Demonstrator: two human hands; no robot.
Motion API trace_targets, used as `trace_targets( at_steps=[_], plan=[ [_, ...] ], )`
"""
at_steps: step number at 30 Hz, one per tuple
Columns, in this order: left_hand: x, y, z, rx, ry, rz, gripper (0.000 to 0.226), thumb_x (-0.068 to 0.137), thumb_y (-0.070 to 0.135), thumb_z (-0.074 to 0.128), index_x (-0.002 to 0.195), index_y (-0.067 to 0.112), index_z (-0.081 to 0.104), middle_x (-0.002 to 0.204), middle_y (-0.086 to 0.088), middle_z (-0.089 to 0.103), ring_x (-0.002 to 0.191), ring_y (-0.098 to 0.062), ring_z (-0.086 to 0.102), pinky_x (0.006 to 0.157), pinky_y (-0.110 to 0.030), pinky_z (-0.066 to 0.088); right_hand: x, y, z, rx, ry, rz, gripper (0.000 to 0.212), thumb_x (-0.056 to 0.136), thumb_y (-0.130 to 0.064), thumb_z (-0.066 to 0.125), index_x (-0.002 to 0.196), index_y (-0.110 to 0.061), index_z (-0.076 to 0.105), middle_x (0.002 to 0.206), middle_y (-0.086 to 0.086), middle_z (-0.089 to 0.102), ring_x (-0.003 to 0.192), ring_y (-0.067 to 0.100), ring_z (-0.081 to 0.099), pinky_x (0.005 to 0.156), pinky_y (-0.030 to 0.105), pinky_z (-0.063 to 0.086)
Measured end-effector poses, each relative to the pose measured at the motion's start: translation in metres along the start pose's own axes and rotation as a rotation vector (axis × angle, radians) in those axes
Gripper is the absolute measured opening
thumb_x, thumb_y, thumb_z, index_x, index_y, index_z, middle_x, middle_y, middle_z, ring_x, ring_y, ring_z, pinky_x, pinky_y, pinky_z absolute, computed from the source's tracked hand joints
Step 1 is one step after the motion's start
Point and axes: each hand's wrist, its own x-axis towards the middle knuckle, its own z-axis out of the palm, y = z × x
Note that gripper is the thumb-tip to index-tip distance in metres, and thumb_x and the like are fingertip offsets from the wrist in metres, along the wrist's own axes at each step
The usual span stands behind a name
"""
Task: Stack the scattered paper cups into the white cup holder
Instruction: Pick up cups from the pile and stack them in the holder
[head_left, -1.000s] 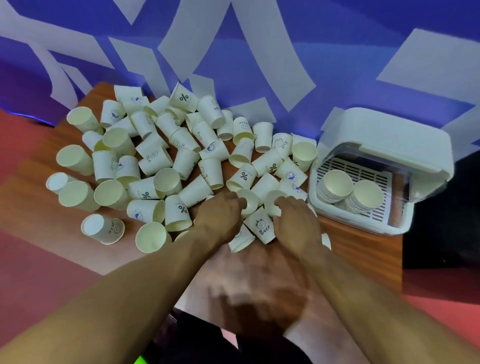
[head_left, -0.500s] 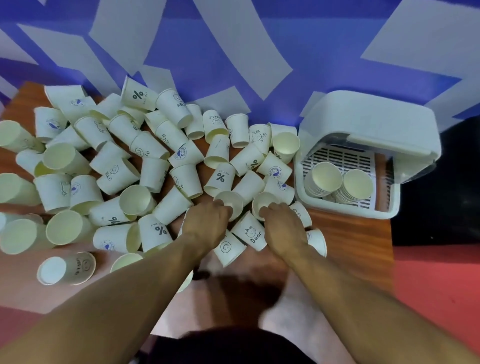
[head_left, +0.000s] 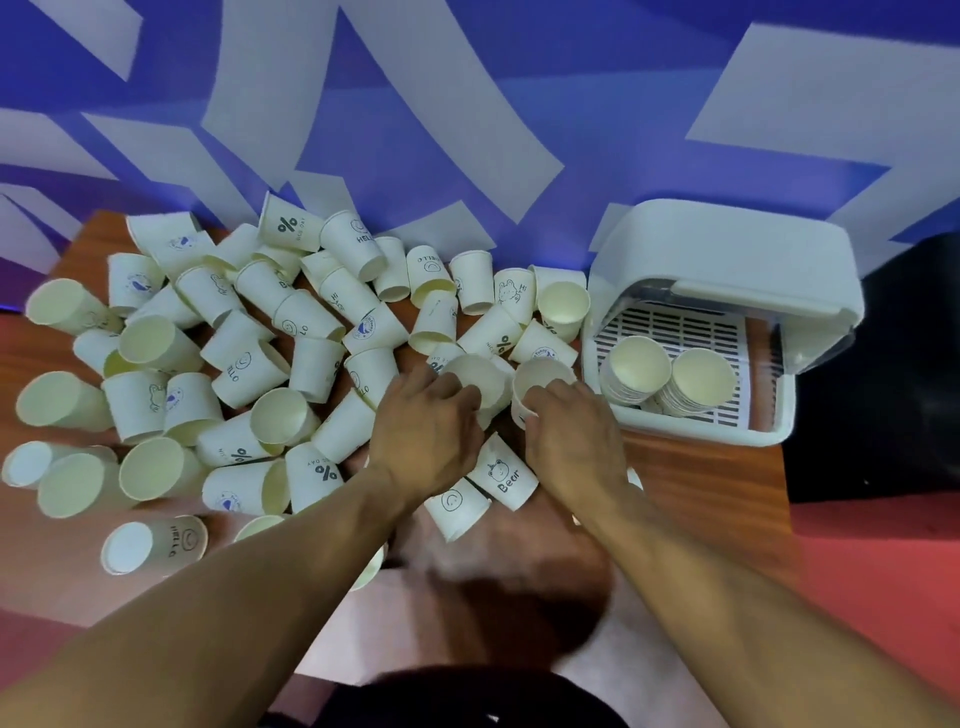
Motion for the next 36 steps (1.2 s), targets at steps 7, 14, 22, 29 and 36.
trace_targets(
  at_steps=[7, 14, 22, 29, 36],
  plan=[
    [0.03, 0.053, -0.029, -0.032, 0.203, 0.109, 0.013, 0.082, 0.028, 0.062, 0.086, 0.017, 0.069, 0.088, 0.0, 0.067, 0.098, -0.03, 0.055, 0.078, -0.039, 0.037, -0.016, 0.037, -0.053, 0.024, 0.246, 0.057, 0.009, 0.075, -0.013, 0.069, 0.083, -0.014, 0.068, 0.076, 0.003, 0.061, 0.07, 0.029, 0.054, 0.063, 0.034, 0.039],
    [0.068, 0.114, -0.026, -0.129, 0.117, 0.202, 0.015, 0.087, 0.024, 0.059, 0.091, 0.015, 0.07, 0.086, -0.005, 0.066, 0.077, -0.029, 0.058, 0.071, -0.039, 0.046, -0.028, 0.099, -0.095, 0.013, 0.367, 0.159, 0.009, 0.079, -0.012, 0.065, 0.086, -0.016, 0.068, 0.075, 0.003, 0.062, 0.073, 0.029, 0.055, 0.073, 0.04, 0.043],
    [0.093, 0.152, -0.006, -0.109, 0.073, 0.227, 0.012, 0.087, 0.022, 0.059, 0.088, 0.018, 0.071, 0.085, 0.001, 0.066, 0.074, -0.025, 0.06, 0.056, -0.035, 0.048, -0.026, 0.154, -0.098, -0.016, 0.419, 0.122, 0.006, 0.078, -0.01, 0.066, 0.083, -0.012, 0.07, 0.069, 0.005, 0.062, 0.069, 0.03, 0.055, 0.084, 0.041, 0.047],
    [0.108, 0.158, 0.01, 0.015, -0.032, 0.276, 0.018, 0.084, 0.024, 0.056, 0.084, 0.019, 0.072, 0.081, 0.001, 0.07, 0.071, -0.024, 0.061, 0.057, -0.03, 0.043, -0.019, 0.182, -0.072, -0.036, 0.256, 0.091, 0.007, 0.079, -0.008, 0.064, 0.083, -0.01, 0.069, 0.071, 0.006, 0.061, 0.067, 0.03, 0.053, 0.075, 0.036, 0.038],
    [0.114, 0.157, 0.03, 0.051, -0.182, 0.275, 0.018, 0.083, 0.022, 0.056, 0.088, 0.019, 0.073, 0.076, -0.001, 0.068, 0.072, -0.027, 0.06, 0.055, -0.029, 0.042, -0.014, 0.189, -0.049, 0.032, 0.158, 0.057, 0.003, 0.076, -0.008, 0.069, 0.077, -0.011, 0.07, 0.066, 0.005, 0.059, 0.063, 0.028, 0.053, 0.068, 0.032, 0.043]
  ],
)
